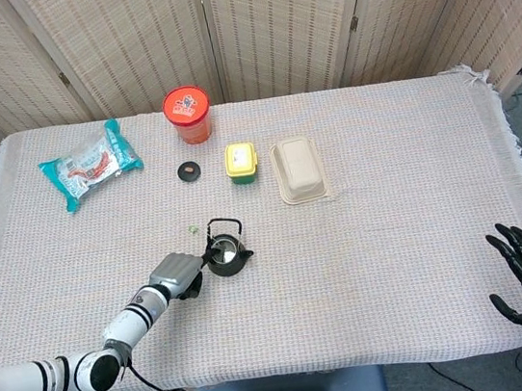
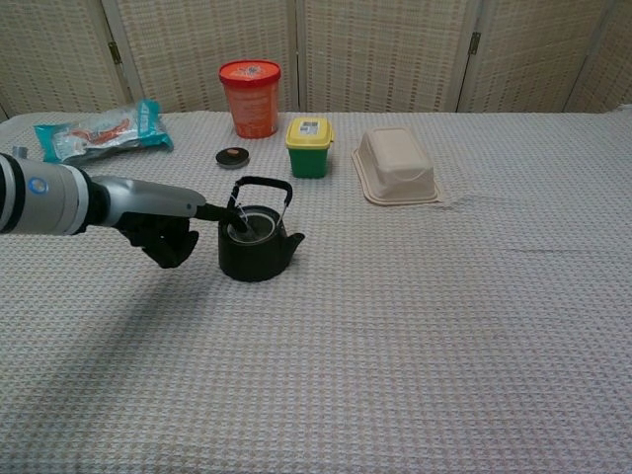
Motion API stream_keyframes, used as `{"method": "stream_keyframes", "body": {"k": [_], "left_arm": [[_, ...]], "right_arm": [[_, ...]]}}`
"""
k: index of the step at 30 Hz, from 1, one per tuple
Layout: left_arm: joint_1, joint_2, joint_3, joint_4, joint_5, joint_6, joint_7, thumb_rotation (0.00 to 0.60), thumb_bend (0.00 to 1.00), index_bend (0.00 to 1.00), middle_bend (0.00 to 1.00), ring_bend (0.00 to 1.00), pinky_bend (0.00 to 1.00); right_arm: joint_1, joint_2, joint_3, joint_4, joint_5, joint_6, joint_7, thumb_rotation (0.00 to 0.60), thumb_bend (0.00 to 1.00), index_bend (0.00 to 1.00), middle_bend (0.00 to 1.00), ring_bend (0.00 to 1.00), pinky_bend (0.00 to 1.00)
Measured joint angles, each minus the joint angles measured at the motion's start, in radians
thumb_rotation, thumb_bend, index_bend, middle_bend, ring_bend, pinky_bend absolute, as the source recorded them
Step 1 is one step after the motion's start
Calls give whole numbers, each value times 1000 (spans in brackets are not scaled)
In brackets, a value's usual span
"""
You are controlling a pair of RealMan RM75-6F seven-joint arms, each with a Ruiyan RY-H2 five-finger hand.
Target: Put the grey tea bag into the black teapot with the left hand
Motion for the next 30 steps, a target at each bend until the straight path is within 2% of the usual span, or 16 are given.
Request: {"method": "stream_keyframes", "body": {"k": [10, 17, 23, 27, 29, 30], "left_arm": [[18, -28, 0, 38, 51, -13, -45, 600, 1000, 62, 1000, 1000, 1000], [23, 13, -24, -37, 79, 34, -49, 600, 1000, 60, 1000, 1000, 1000], [50, 129, -52, -212, 143, 139, -46, 600, 1000, 50, 1000, 998, 1000], [130, 279, -60, -370, 260, 253, -87, 600, 1000, 44, 993, 930, 1000], [187, 348, -55, -409, 339, 317, -123, 600, 988, 44, 933, 864, 1000], [231, 384, -48, -422, 400, 369, -150, 600, 950, 44, 863, 816, 1000]], "right_arm": [[2, -1, 0, -2, 1, -6, -6, 600, 238, 0, 0, 0, 0], [1, -1, -3, 1, -7, 0, -2, 600, 238, 0, 0, 0, 0], [-1, 3, -6, 7, -13, 10, 13, 600, 237, 0, 0, 0, 0], [-9, 5, -9, 15, -21, 29, 25, 600, 238, 0, 0, 0, 0], [-13, 5, -10, 19, -23, 35, 30, 600, 237, 0, 0, 0, 0], [-13, 5, -10, 20, -22, 35, 30, 600, 238, 0, 0, 0, 0]]}}
